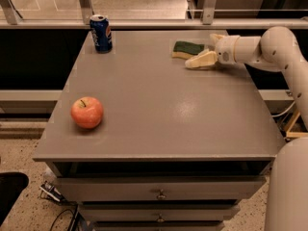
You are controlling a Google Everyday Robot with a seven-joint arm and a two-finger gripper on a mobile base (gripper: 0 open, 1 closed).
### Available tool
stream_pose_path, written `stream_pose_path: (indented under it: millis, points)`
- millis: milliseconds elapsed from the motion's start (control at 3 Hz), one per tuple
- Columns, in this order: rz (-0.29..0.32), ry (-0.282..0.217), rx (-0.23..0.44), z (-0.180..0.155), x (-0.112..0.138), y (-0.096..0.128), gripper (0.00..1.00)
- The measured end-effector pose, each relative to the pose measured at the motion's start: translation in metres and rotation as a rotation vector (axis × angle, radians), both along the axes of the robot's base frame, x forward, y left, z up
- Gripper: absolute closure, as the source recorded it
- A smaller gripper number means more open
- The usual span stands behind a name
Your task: Move sponge near apple
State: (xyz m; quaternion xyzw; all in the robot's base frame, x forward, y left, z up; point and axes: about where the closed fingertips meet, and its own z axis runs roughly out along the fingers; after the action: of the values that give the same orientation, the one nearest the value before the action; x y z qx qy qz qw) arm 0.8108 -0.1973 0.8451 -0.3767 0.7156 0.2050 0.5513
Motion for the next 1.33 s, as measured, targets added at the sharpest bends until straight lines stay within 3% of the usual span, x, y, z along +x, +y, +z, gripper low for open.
stream_pose_path:
  millis: [333, 1333]
  points:
    - [0.007, 0.031, 0.042, -0.0142, 0.0103, 0.0070, 0.16]
    - [0.011, 0.032, 0.042, -0.0130, 0.0112, 0.0100, 0.88]
